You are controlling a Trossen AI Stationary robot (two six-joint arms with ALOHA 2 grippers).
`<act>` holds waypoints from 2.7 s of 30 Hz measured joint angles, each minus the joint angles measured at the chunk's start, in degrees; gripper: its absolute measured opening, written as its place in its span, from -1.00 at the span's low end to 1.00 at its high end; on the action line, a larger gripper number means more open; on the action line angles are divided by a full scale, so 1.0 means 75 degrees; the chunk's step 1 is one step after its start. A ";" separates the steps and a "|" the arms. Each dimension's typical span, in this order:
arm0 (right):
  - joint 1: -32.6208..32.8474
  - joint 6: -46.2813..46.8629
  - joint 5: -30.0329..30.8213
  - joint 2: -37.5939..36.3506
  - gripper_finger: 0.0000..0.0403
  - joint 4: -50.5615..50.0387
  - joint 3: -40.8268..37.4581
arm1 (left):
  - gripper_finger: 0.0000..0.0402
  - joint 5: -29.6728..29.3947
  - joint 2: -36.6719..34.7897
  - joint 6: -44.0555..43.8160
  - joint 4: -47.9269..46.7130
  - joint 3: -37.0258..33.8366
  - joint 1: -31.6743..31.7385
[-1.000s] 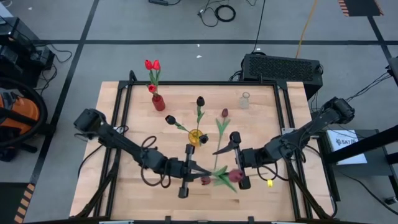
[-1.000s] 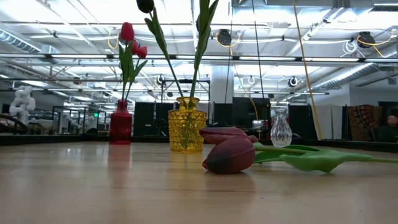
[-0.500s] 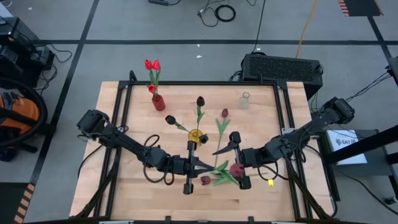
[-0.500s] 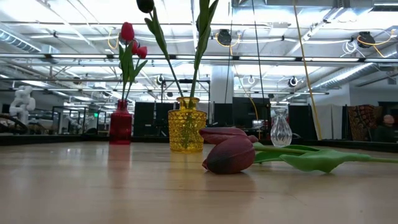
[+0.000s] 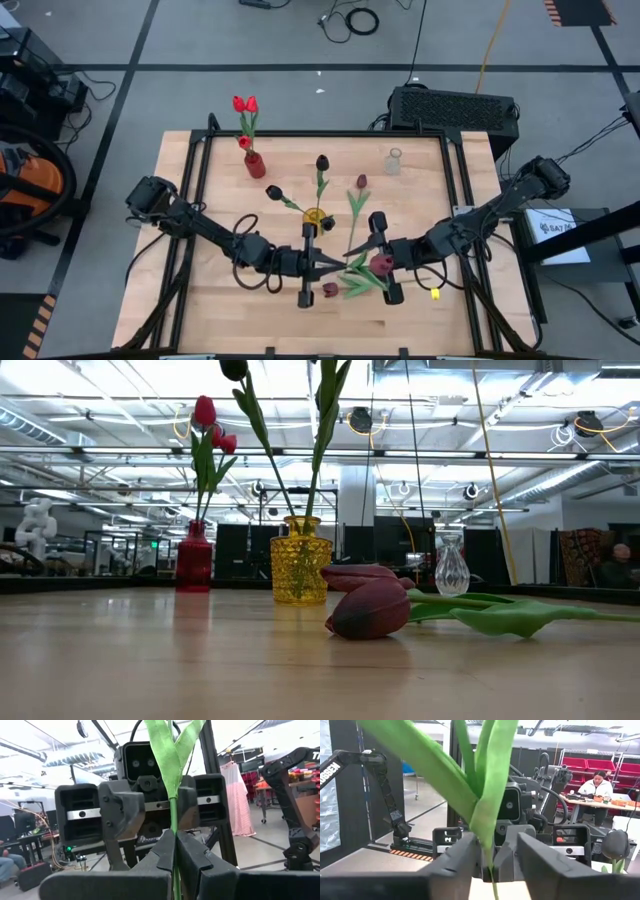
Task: Sort flowers into vase by color
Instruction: Put the top left dark red flower into the transparent vase
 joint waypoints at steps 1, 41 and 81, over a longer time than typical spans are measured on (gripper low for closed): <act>0.0000 -0.0005 0.0000 0.0000 -0.35 -0.0011 0.0000 | -0.94 0.0000 0.0000 0.0000 -0.0005 0.0000 0.0000; -0.0093 0.1375 0.3021 -0.1786 -0.97 -0.6055 0.0003 | -0.58 -0.1135 -0.0006 -0.1252 -0.2525 -0.0009 -0.0155; -0.8011 0.0513 0.0417 -0.1851 -0.97 -0.5643 0.0000 | -0.58 -0.0968 0.0020 -0.3617 -0.6091 -0.0012 -0.0274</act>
